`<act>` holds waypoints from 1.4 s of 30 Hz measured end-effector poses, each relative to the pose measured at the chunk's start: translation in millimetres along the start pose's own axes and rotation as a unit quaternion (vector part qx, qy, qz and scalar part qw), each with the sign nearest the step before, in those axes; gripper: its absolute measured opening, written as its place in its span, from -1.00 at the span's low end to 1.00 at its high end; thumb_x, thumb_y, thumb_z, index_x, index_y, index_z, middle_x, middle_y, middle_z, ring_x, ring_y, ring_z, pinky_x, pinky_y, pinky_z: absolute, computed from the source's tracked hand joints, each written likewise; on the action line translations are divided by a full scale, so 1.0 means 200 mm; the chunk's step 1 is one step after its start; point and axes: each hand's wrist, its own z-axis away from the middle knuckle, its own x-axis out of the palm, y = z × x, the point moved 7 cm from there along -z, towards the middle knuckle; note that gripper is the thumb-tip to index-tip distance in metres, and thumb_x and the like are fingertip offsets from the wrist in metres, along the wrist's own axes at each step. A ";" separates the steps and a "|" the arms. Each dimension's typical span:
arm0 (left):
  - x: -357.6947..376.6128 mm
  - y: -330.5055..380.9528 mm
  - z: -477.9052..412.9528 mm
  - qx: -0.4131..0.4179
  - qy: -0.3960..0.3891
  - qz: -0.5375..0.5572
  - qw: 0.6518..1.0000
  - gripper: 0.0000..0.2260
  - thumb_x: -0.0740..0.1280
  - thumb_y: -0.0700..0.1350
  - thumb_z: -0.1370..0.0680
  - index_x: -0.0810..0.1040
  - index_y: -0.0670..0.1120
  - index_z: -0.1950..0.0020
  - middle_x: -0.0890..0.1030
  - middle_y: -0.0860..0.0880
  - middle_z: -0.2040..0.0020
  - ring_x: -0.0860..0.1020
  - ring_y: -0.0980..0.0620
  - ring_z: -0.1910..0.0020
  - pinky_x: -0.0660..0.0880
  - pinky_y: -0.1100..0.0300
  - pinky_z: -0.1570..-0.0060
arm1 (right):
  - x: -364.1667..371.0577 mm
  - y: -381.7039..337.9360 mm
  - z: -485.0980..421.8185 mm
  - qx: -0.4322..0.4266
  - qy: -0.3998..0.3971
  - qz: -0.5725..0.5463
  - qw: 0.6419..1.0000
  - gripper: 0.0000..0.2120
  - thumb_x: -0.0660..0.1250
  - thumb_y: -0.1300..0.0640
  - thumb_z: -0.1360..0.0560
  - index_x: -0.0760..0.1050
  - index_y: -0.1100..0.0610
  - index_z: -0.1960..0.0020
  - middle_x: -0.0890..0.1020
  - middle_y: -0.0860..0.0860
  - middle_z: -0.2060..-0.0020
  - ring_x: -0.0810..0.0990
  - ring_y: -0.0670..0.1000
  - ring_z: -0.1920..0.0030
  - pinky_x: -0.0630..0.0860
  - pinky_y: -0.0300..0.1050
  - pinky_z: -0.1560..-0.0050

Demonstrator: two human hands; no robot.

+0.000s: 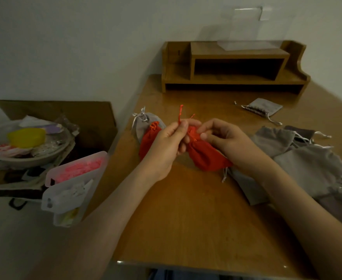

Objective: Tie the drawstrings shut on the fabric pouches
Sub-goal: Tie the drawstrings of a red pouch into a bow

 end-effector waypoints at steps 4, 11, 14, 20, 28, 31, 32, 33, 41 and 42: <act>0.00 -0.06 0.00 -0.085 0.009 0.002 0.996 -0.81 0.17 -0.11 -0.65 0.55 -0.11 0.06 0.42 0.05 0.40 0.33 0.20 0.52 0.22 0.37 0.49 | -0.02 0.00 0.00 -0.019 0.040 0.012 0.999 -0.89 0.26 0.28 -0.56 0.51 0.12 0.10 0.56 0.11 0.22 0.52 -0.01 0.22 0.46 -0.17 0.15; 0.04 -0.05 0.01 -0.099 -0.047 -0.009 0.994 -0.80 0.20 -0.12 -0.62 0.46 -0.10 0.19 0.45 0.09 0.46 0.34 0.21 0.52 0.25 0.39 0.48 | -0.04 -0.07 0.02 -0.072 0.066 -0.050 0.994 -0.85 0.33 0.14 -0.46 0.47 0.13 -0.01 0.56 -0.03 0.26 0.56 -0.12 0.24 0.51 -0.25 0.19; 0.03 -0.04 0.00 -0.068 -0.030 0.013 0.997 -0.83 0.22 -0.13 -0.61 0.52 -0.09 0.15 0.46 0.09 0.44 0.33 0.21 0.51 0.24 0.39 0.48 | -0.01 -0.05 0.02 -0.027 0.033 -0.014 0.999 -0.62 0.40 0.02 -0.32 0.43 0.10 -0.08 0.56 -0.02 0.17 0.58 -0.07 0.15 0.55 -0.16 0.12; 0.02 0.03 0.01 0.041 -0.002 -0.024 0.999 -0.91 0.27 -0.22 -0.58 0.55 -0.11 0.08 0.59 0.13 0.36 0.46 0.26 0.43 0.33 0.46 0.41 | 0.06 0.02 0.02 0.063 -0.031 0.016 0.997 -0.57 0.43 -0.05 -0.33 0.53 0.15 -0.12 0.54 0.41 -0.05 0.48 0.49 -0.08 0.32 0.54 -0.13; -0.03 0.09 0.02 0.199 0.069 -0.206 0.956 -0.91 0.30 0.02 -0.52 0.56 0.23 0.11 0.64 0.09 0.14 0.58 0.10 0.01 0.46 0.19 -0.10 | 0.03 0.01 0.03 0.079 -0.009 -0.005 0.997 -0.88 0.32 0.15 -0.52 0.52 0.22 0.06 0.57 0.27 0.03 0.54 0.14 0.04 0.46 0.23 -0.18; -0.01 0.13 0.05 0.251 0.099 -0.316 0.910 -0.88 0.29 -0.05 -0.54 0.58 0.12 -0.01 0.55 0.11 0.12 0.49 0.16 0.00 0.34 0.47 -0.04 | 0.02 0.01 0.03 0.077 0.002 -0.015 0.997 -0.91 0.28 0.26 -0.54 0.52 0.29 0.02 0.56 0.25 0.04 0.52 0.12 0.04 0.43 0.05 -0.11; -0.01 0.13 0.05 0.258 0.102 -0.331 0.902 -0.84 0.29 -0.10 -0.56 0.60 0.07 -0.08 0.51 0.14 0.11 0.47 0.17 -0.01 0.31 0.50 -0.03 | 0.01 0.01 0.03 0.082 0.007 -0.020 0.996 -0.89 0.28 0.26 -0.53 0.51 0.31 0.00 0.56 0.27 0.03 0.52 0.12 0.04 0.43 0.05 -0.11; -0.01 0.13 0.05 0.262 0.102 -0.341 0.897 -0.81 0.29 -0.14 -0.57 0.61 0.03 -0.13 0.49 0.16 0.10 0.45 0.16 -0.01 0.30 0.51 -0.04 | 0.01 0.02 0.03 0.088 0.010 -0.026 0.996 -0.86 0.29 0.26 -0.53 0.51 0.34 -0.02 0.56 0.26 0.04 0.51 0.13 0.05 0.43 0.04 -0.09; -0.01 0.07 0.00 0.220 0.069 -0.362 0.903 -0.79 0.29 -0.22 -0.56 0.63 0.06 -0.02 0.56 0.19 0.11 0.47 0.04 -0.07 0.32 0.40 -0.09 | 0.01 0.04 0.01 0.095 0.025 -0.023 0.995 -0.79 0.37 0.08 -0.41 0.57 0.20 0.05 0.59 0.34 0.01 0.56 0.19 0.08 0.46 0.15 -0.03; -0.02 0.06 -0.01 0.206 0.069 -0.344 0.913 -0.79 0.30 -0.21 -0.56 0.61 0.11 0.02 0.54 0.24 0.11 0.50 0.04 -0.06 0.38 0.32 -0.09 | 0.01 0.04 0.01 0.093 0.026 -0.024 0.995 -0.86 0.37 0.08 -0.41 0.59 0.13 0.10 0.60 0.32 0.01 0.56 0.19 0.08 0.47 0.16 -0.04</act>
